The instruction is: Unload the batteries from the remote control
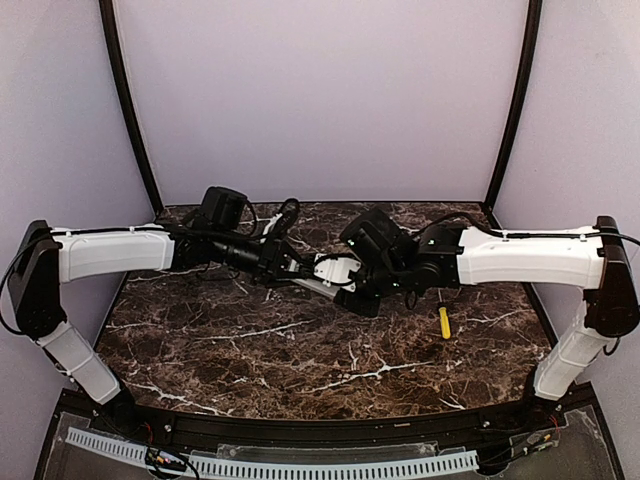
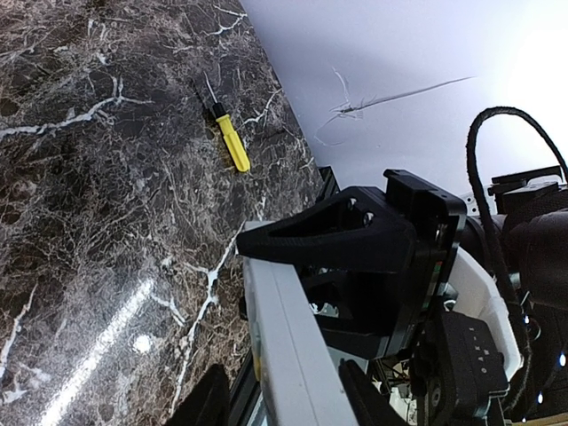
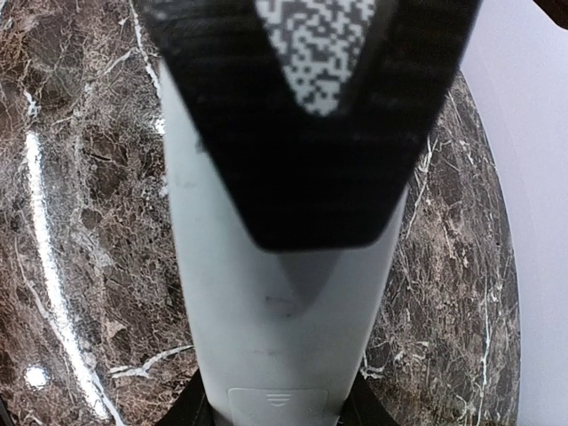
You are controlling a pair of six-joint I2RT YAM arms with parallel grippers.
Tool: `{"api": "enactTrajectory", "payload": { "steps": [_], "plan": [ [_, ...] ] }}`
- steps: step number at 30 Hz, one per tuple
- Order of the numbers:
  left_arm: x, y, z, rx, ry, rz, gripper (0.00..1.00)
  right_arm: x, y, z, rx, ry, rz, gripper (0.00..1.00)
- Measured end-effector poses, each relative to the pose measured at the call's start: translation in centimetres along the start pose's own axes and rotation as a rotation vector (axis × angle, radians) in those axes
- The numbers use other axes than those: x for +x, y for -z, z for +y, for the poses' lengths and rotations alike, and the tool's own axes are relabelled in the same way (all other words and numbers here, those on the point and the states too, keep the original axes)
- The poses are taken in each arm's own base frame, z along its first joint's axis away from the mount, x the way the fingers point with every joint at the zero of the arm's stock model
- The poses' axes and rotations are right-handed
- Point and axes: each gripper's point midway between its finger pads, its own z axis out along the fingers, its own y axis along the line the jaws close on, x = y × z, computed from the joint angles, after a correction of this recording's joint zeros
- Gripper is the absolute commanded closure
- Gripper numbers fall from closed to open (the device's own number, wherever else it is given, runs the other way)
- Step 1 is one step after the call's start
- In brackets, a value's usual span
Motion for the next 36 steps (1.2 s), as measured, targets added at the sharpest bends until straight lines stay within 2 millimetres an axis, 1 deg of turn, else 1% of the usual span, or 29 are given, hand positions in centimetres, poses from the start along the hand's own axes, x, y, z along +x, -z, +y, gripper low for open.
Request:
{"api": "enactTrajectory", "payload": {
  "steps": [4,8,12,13,15,16,17,19,21,22,23,25,27,29,36],
  "plan": [
    [0.1,-0.3,-0.1,0.0,-0.001,0.005,0.6,-0.1,0.0,0.0,-0.001,0.001,0.0,1.0],
    [0.1,-0.4,0.0,-0.001,-0.003,0.007,0.63,-0.3,-0.1,-0.1,0.0,0.001,-0.001,1.0],
    [0.1,-0.5,0.0,-0.001,-0.004,0.01,0.75,-0.2,-0.3,0.0,-0.002,0.002,0.004,1.0],
    [0.1,-0.5,0.0,0.001,-0.005,0.012,0.82,-0.2,-0.3,0.0,-0.003,0.002,0.006,1.0],
    [0.1,-0.6,0.2,-0.011,-0.007,0.008,0.88,0.0,-0.4,0.1,-0.005,0.004,0.013,1.0],
    [0.1,-0.7,0.5,-0.023,-0.016,0.005,0.9,0.1,-0.4,0.1,-0.006,0.004,0.019,1.0],
    [0.1,-0.7,0.6,-0.028,-0.019,0.004,0.95,0.2,-0.4,0.1,-0.006,0.005,0.024,1.0],
    [0.1,-0.9,0.8,-0.031,-0.017,0.005,0.99,0.4,-0.4,0.2,-0.005,0.005,0.032,0.99],
    [0.1,-0.9,0.8,-0.031,-0.019,0.005,1.0,0.4,-0.4,0.1,-0.002,0.004,0.034,0.86],
    [0.1,-0.9,0.8,-0.031,-0.019,0.005,1.0,0.4,-0.4,0.1,0.001,0.003,0.035,0.75],
    [0.1,-0.9,0.8,-0.03,-0.02,0.004,1.0,0.4,-0.4,0.1,0.003,0.001,0.036,0.59],
    [0.0,-0.9,0.8,-0.031,-0.024,0.001,1.0,0.5,-0.4,0.0,0.008,-0.003,0.039,0.35],
    [0.0,-0.9,0.8,-0.031,-0.021,0.001,1.0,0.3,-0.4,-0.2,0.022,-0.028,0.032,0.17],
    [0.0,-0.9,0.8,-0.032,-0.02,0.001,1.0,0.0,-0.4,-0.5,0.041,-0.041,0.019,0.03],
    [-0.4,-0.7,0.9,-0.066,-0.038,-0.003,1.0,1.1,0.3,-0.9,0.082,-0.1,0.021,0.01]
  ]
}}
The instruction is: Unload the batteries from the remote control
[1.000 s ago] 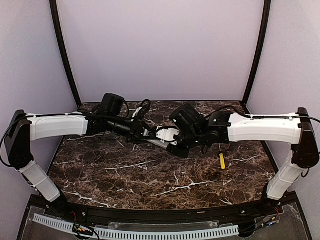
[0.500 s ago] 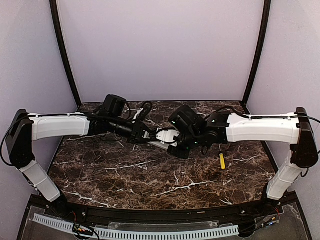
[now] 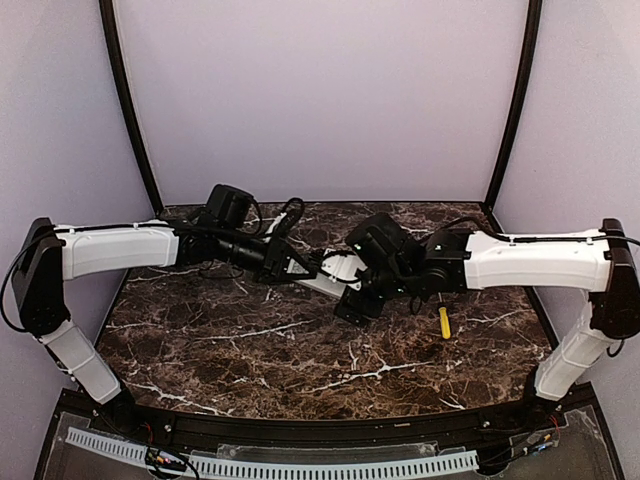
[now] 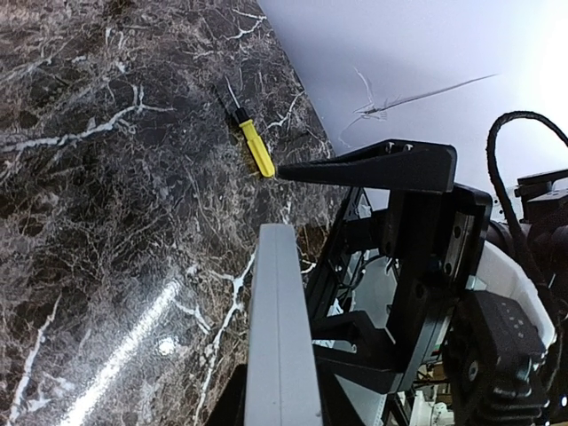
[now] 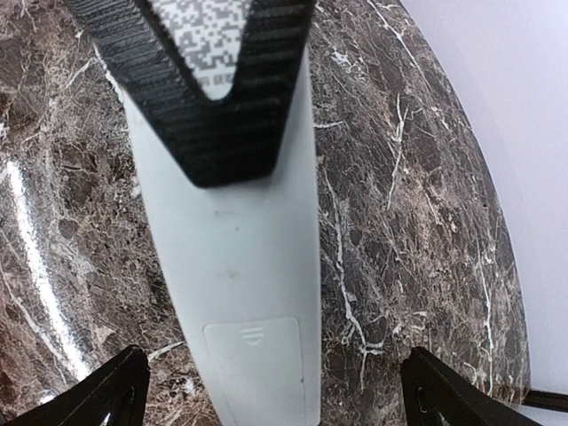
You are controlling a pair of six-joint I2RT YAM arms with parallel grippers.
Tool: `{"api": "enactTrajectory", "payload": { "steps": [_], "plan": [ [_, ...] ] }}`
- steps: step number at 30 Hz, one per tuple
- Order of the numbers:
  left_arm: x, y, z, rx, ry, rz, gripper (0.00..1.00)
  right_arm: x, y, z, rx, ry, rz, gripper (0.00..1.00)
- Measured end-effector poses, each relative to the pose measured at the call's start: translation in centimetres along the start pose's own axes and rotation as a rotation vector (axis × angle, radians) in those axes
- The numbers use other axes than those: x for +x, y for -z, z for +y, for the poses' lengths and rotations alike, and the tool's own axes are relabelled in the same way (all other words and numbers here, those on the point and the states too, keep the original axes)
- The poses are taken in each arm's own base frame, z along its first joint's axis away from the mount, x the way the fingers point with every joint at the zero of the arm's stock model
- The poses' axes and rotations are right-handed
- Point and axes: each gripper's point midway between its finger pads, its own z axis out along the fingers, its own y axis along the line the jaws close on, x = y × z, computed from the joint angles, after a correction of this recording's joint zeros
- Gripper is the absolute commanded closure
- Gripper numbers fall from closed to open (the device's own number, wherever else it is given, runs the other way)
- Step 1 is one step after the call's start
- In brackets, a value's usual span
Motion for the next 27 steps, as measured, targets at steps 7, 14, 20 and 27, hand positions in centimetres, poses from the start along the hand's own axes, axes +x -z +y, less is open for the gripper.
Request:
{"api": "enactTrajectory", "payload": {
  "steps": [7,14,20,27],
  "plan": [
    [-1.1,0.7,0.2,-0.042,-0.05,-0.02,1.0,-0.5,2.9,-2.6,-0.006,-0.2,-0.089,0.01],
    [-2.6,2.8,2.9,-0.106,-0.002,-0.071,0.99,-0.2,6.0,-7.6,0.013,-0.532,-0.213,0.01],
    [-4.0,4.7,5.6,-0.214,0.041,-0.118,1.0,0.5,5.8,-9.5,-0.11,-0.815,-0.248,0.01],
    [-5.2,4.6,4.5,-0.14,0.028,-0.122,1.0,-1.2,5.2,-7.7,-0.338,-1.005,-0.306,0.02]
  ]
}}
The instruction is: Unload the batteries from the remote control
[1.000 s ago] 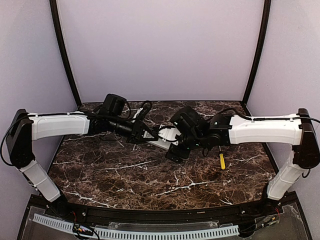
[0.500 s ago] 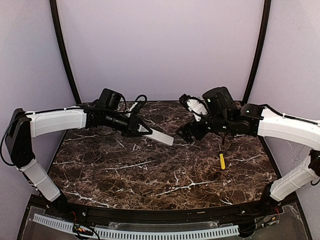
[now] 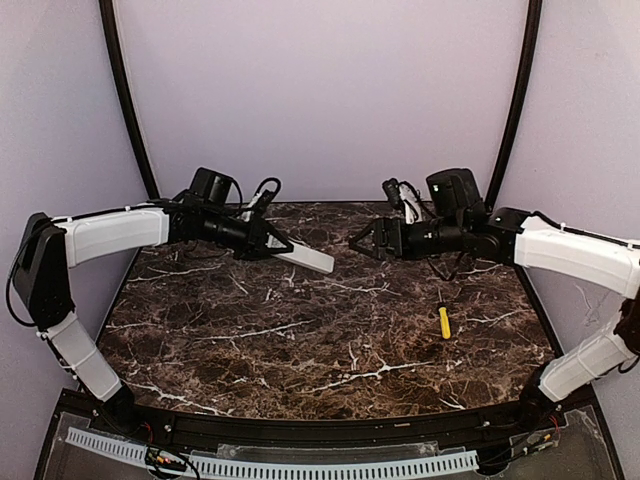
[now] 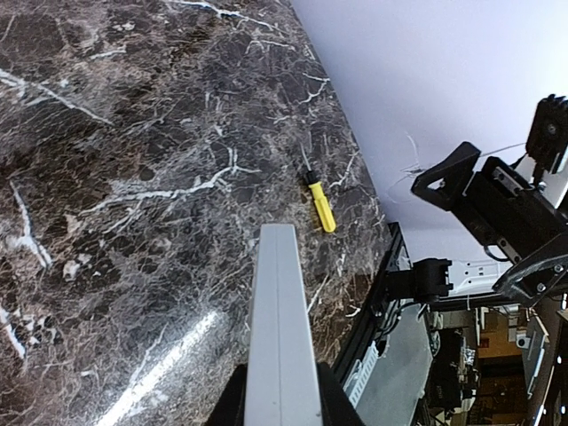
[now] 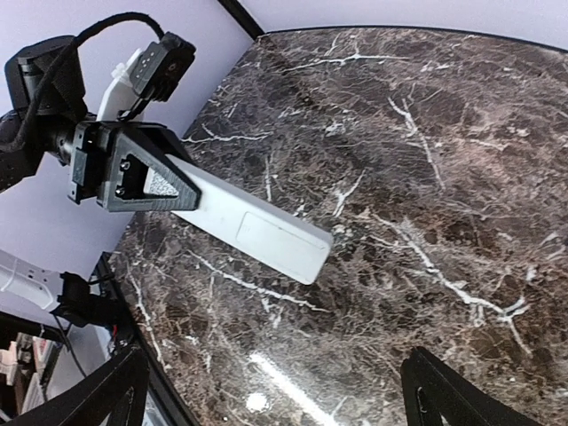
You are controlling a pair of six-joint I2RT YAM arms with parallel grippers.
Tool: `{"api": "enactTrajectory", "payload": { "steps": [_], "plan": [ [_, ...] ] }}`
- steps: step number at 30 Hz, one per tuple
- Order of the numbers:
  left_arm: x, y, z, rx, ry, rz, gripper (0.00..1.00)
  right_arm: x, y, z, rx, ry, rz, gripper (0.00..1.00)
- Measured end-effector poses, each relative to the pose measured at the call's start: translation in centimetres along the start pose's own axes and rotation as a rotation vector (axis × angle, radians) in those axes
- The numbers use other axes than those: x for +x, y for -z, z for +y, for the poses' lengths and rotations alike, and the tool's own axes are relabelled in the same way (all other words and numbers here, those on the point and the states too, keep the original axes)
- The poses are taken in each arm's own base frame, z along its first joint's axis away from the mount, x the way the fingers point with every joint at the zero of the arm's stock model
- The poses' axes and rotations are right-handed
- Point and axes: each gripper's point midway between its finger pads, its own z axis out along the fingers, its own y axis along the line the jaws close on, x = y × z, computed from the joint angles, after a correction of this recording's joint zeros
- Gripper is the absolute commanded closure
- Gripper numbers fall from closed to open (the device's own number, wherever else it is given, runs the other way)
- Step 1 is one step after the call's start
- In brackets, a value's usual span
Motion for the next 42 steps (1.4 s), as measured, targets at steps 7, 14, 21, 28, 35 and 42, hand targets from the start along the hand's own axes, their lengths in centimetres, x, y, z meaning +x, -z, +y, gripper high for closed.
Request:
{"api": "enactTrajectory", "payload": {
  "steps": [7,14,21,28,35,42],
  "plan": [
    [-0.6,-0.1,-2.5,0.164,-0.011,-0.005,1.0,0.2,-0.7,1.2,-0.096,-0.13,0.002,0.02],
    [-0.5,0.2,-4.7,0.309,-0.009,0.003,1.0,0.3,-1.2,1.4,-0.151,-0.234,-0.011,0.06],
    [-0.4,0.7,-6.0,0.39,-0.007,0.011,1.0,-1.0,-1.2,2.7,-0.232,-0.269,-0.051,0.13],
    [-0.5,1.3,-7.1,0.449,-0.004,0.003,1.0,-1.2,-2.2,3.1,-0.283,-0.3,-0.043,0.22],
    [-0.8,1.8,-8.0,0.492,-0.009,-0.007,1.0,-1.3,-2.5,3.9,-0.336,-0.304,-0.036,0.31],
    [-1.0,1.9,-8.2,0.501,-0.001,-0.011,1.0,-1.9,-2.1,4.8,-0.387,-0.292,-0.049,0.43]
  ]
}}
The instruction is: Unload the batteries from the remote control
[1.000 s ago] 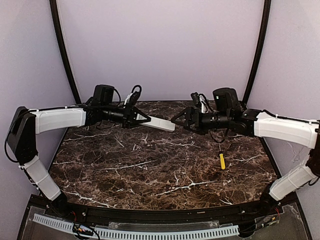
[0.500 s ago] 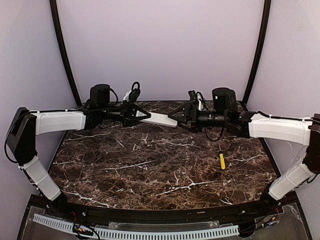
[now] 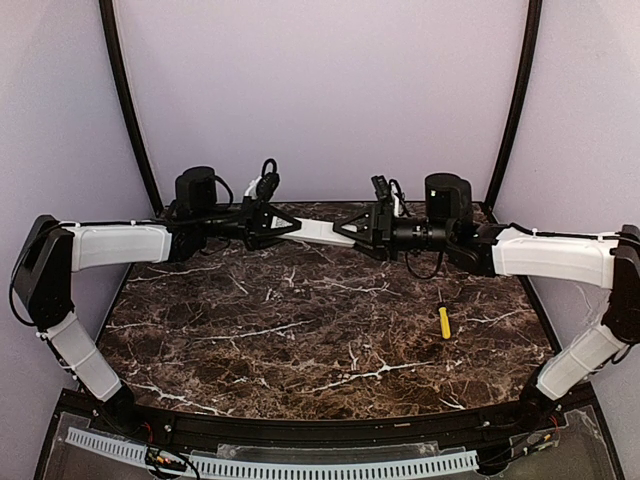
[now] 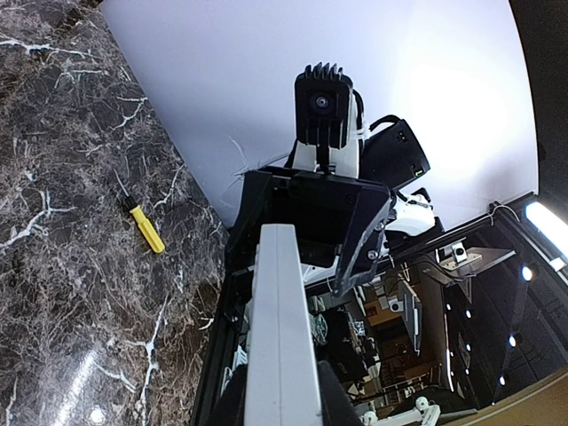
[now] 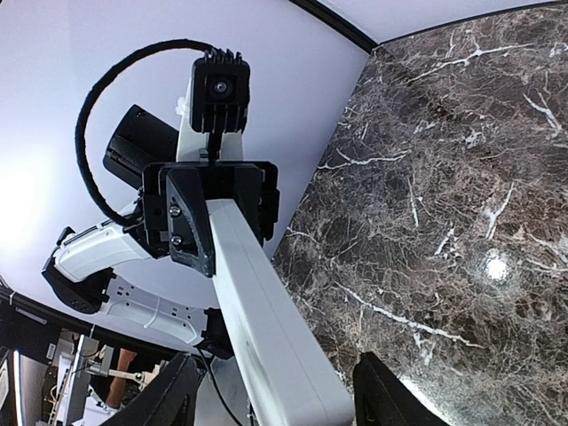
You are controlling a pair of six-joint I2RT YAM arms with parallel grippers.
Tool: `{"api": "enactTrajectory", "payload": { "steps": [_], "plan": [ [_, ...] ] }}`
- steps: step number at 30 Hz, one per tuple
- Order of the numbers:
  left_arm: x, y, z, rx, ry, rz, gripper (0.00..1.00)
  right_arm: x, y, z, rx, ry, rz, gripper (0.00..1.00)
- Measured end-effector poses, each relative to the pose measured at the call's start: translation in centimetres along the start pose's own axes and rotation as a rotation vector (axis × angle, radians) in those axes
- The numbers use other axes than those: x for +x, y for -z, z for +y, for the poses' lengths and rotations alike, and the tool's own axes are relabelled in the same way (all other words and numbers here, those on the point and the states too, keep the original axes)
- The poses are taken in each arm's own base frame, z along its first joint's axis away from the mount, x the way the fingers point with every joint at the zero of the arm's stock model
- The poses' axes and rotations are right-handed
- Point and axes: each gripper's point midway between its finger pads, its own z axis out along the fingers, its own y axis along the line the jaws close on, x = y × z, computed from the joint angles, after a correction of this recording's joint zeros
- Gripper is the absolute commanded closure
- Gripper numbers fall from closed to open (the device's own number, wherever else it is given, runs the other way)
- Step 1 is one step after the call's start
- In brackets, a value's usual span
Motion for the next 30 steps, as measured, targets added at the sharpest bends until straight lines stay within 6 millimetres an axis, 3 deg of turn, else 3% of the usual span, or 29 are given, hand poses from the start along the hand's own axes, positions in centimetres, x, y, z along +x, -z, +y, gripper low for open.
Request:
{"api": "enactTrajectory", "payload": {
  "steps": [6,21,30],
  "plan": [
    [0.0,0.0,0.0,0.0,0.001,-0.003,1.0,0.1,-0.5,-0.1,-0.023,0.002,0.011,0.57],
    [0.5,-0.2,0.9,-0.058,-0.017,-0.005,1.0,0.7,-1.5,-1.2,-0.024,-0.019,0.042,0.64],
    [0.2,0.0,0.4,-0.057,-0.051,-0.004,1.0,0.4,-1.3,-0.4,-0.074,-0.004,0.048,0.81]
  ]
}}
